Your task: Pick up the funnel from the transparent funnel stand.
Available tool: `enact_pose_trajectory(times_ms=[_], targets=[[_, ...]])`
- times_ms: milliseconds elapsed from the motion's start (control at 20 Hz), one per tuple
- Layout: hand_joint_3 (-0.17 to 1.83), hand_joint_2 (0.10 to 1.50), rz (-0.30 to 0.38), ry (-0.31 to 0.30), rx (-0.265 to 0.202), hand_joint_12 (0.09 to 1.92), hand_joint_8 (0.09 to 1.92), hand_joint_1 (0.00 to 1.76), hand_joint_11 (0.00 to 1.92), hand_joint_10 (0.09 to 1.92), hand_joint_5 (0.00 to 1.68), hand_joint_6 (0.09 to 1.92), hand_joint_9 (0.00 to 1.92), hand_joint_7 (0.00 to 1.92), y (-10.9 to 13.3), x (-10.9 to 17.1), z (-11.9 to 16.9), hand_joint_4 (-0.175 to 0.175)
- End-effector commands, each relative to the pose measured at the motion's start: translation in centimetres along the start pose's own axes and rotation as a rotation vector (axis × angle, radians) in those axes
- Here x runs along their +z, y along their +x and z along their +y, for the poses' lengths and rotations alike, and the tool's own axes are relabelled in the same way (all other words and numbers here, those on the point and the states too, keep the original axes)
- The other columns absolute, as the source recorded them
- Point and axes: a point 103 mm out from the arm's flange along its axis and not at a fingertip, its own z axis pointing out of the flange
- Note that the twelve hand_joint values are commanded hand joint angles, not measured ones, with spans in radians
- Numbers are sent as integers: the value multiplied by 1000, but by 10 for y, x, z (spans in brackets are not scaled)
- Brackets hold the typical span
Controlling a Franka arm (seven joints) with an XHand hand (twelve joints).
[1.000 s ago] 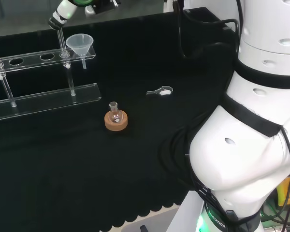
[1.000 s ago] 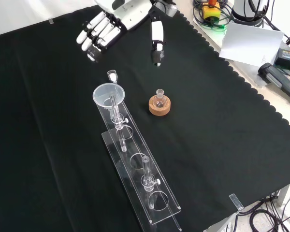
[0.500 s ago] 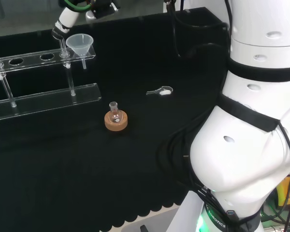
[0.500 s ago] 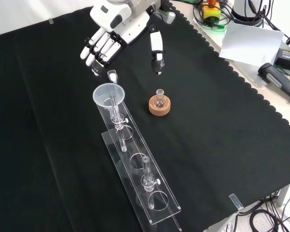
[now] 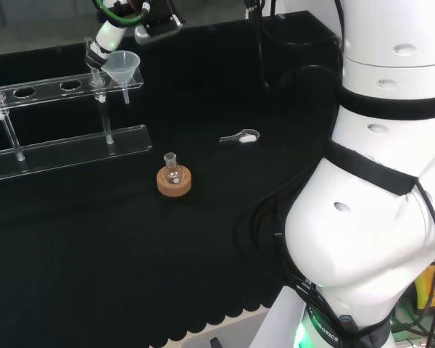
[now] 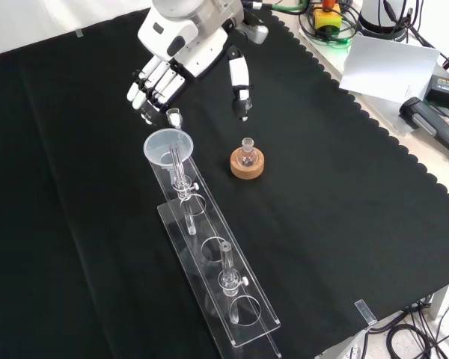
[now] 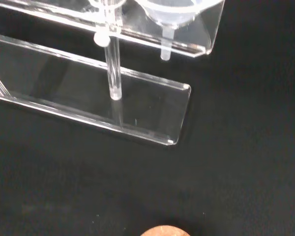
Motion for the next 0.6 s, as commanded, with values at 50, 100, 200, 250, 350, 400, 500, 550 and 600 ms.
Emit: enact_pose_trajectory(times_ms=[50, 100, 200, 250, 350, 400, 500, 550, 600], targets=[[15, 662, 3, 0, 11, 87, 87, 477, 0, 87, 0, 87, 2, 4, -3, 7, 7, -67], [14, 660, 4, -2, 12, 87, 87, 477, 0, 87, 0, 87, 0, 1, -4, 8, 8, -62], [12, 658, 11, -8, 15, 87, 87, 477, 0, 87, 0, 87, 0, 0, -7, 9, 12, -56], [12, 658, 13, -15, 14, 87, 87, 476, 0, 87, 0, 87, 0, 0, -8, 9, 13, -55], [11, 656, 19, -17, 9, 87, 87, 475, 0, 87, 0, 87, 0, 0, -8, 8, 18, -53], [10, 656, 23, -19, 8, 87, 87, 475, 0, 87, 0, 87, 0, 0, -9, 8, 19, -52], [10, 655, 26, -12, 10, 87, 87, 474, 0, 87, 0, 87, 0, 0, -10, 9, 25, -51], [10, 655, 28, -3, 11, 87, 87, 474, 0, 87, 0, 87, 0, 0, -10, 10, 28, -51], [10, 655, 31, 2, 12, 87, 87, 474, 0, 87, 0, 87, 0, 0, -12, 11, 30, -51]])
